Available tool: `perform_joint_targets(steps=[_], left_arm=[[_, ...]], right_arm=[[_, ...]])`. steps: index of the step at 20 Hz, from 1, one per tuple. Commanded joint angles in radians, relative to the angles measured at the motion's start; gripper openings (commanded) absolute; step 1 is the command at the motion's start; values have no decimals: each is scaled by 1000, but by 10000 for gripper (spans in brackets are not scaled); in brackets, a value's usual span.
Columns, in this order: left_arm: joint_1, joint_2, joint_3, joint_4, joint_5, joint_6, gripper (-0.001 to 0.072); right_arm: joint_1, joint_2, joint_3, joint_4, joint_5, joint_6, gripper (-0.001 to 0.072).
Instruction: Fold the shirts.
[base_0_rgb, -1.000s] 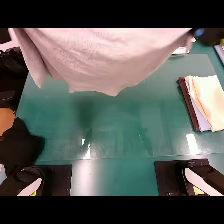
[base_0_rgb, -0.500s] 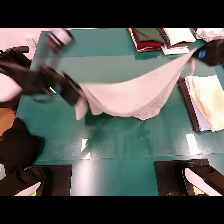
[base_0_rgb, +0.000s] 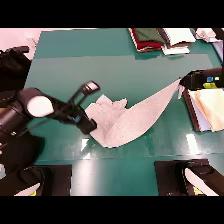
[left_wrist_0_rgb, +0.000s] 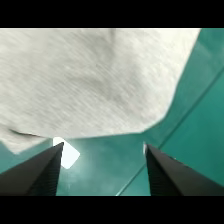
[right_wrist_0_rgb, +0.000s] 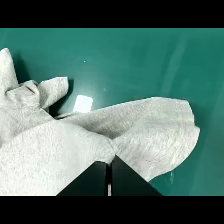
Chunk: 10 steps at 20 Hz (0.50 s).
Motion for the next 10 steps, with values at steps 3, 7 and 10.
perform_joint_targets(steps=[3, 7, 10], left_arm=[[355, -67, 73, -23, 143, -19, 585], [438, -304, 73, -99, 76, 45, 586], [435, -459, 73, -175, 59, 74, 586]], right_arm=[[2, -27, -18, 18, -12, 2, 11], [2, -58, -18, 60, -14, 2, 11], [2, -75, -18, 60, -13, 2, 11]])
